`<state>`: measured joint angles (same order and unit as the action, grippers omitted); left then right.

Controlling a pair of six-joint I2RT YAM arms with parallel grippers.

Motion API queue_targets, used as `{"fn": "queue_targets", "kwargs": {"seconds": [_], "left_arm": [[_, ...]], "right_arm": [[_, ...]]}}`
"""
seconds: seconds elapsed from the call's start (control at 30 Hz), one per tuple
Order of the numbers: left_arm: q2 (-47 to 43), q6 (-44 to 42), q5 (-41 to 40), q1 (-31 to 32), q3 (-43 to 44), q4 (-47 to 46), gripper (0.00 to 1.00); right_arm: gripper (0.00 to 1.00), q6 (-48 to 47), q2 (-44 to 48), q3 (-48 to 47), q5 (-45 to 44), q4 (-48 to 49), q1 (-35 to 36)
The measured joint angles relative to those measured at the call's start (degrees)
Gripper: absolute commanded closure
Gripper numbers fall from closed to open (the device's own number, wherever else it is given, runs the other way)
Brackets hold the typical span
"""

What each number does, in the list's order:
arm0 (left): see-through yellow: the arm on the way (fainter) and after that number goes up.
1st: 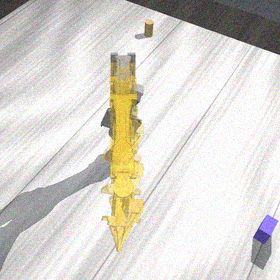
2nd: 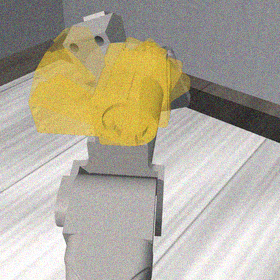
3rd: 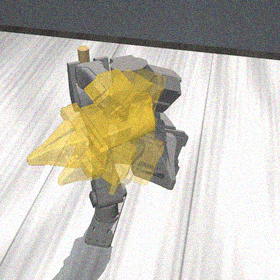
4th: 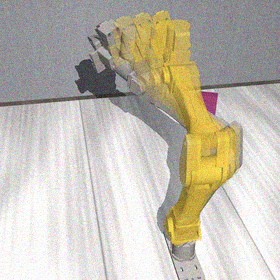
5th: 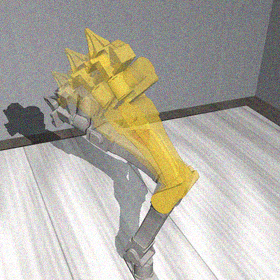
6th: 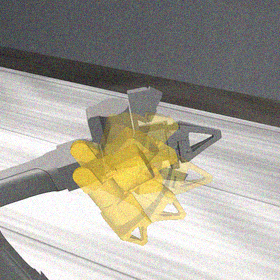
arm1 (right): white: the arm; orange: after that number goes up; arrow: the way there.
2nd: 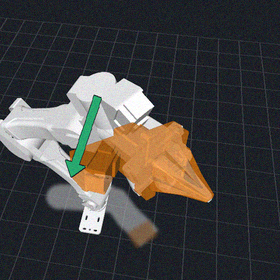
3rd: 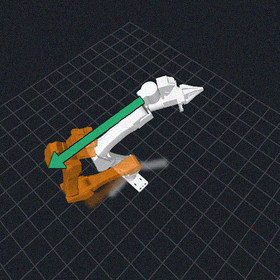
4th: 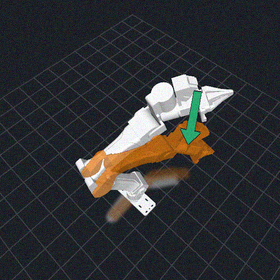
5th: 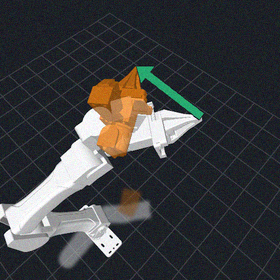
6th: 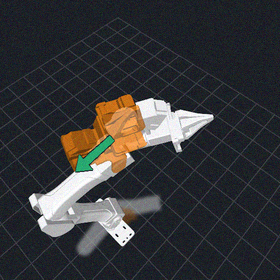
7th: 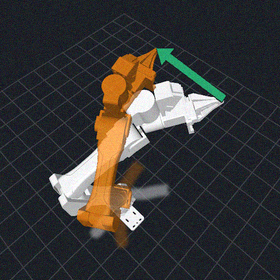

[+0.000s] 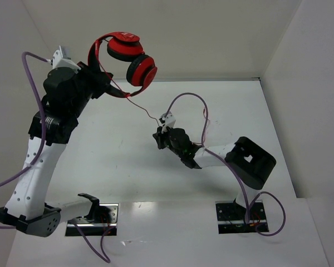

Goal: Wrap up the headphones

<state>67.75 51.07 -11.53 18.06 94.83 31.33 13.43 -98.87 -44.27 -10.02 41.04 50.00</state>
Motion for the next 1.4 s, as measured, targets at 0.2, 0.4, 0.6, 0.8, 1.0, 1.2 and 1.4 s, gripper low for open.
{"fn": "queue_targets", "kwargs": {"seconds": [0.2,0.4,0.6,0.8,1.0,1.2,1.4], "left_arm": [[-1.6,0.8,1.7,0.0,0.0,0.0,1.00],[-1.8,1.4,4.9,0.0,0.0,1.0,1.00],[-5.7,1.0,9.4,0.0,-2.5,4.3,1.00],[-11.3,0.7,10.4,0.0,-6.4,5.5,1.00],[-11.5,1.6,13.2,0.0,-7.9,4.7,1.00],[-9.5,1.1,19.0,0.0,-9.5,4.9,1.00],[-11.6,0.1,19.8,0.0,-17.2,6.7,1.00]], "right_arm": [[1.00,-2.1,-0.5,0.0,-1.2,0.0,-0.4],[1.00,-3.4,-2.1,0.0,-4.0,-0.4,-3.6],[1.00,-3.5,-2.2,-1.2,-4.3,-1.9,-13.1],[1.00,-3.8,-2.1,-3.5,1.7,-3.0,-17.8],[1.00,-4.0,-2.1,-3.4,3.5,-3.3,-17.6],[1.00,-4.0,-2.1,-5.0,3.6,-4.7,-18.4],[1.00,-3.9,-2.1,-16.1,7.9,-14.2,-22.1]]}}
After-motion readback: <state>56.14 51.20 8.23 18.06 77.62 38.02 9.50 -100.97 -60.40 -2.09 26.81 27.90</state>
